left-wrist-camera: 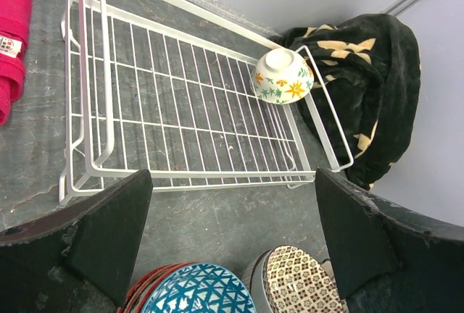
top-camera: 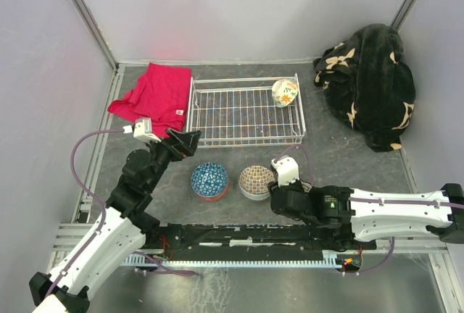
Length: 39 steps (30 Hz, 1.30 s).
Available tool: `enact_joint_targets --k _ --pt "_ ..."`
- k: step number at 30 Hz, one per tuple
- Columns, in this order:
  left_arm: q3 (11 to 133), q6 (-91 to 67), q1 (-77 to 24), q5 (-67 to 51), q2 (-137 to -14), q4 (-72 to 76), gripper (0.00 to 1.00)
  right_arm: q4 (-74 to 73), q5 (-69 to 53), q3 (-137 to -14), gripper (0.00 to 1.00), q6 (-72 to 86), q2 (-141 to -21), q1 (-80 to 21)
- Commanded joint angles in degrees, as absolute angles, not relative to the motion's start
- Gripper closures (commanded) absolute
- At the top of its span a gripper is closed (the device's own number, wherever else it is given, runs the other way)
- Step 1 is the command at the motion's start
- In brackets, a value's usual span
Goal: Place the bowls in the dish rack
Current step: Pick up the bowl from the center of the board.
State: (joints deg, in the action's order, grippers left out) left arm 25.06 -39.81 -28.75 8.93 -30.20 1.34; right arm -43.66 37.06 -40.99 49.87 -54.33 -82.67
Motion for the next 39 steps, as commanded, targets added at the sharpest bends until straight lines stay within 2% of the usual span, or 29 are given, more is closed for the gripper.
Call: enact_joint_targets --k 1,11,26,32,39 --pt "26.67 -37.18 -29.1 9.73 -29.26 2.07 0.01 -44.47 39.18 -42.47 0.43 50.03 -54.3 -83.15" --pt "26.69 -37.09 -29.58 10.22 -29.09 1.93 0.01 -39.72 34.49 -49.24 0.43 41.71 -56.68 -83.71" --pt "26.63 -37.08 -29.62 11.33 -28.92 1.58 0.01 -37.86 24.85 -72.75 0.42 22.88 -83.28 -83.76" --pt "26.62 -37.09 -29.66 11.52 -29.04 1.51 0.01 -35.0 20.67 -77.51 0.43 18.84 -92.28 -83.84" --pt "26.58 -37.11 -29.63 11.53 -28.92 1.49 0.01 -34.31 23.79 -80.99 0.43 16.68 -96.81 -84.78"
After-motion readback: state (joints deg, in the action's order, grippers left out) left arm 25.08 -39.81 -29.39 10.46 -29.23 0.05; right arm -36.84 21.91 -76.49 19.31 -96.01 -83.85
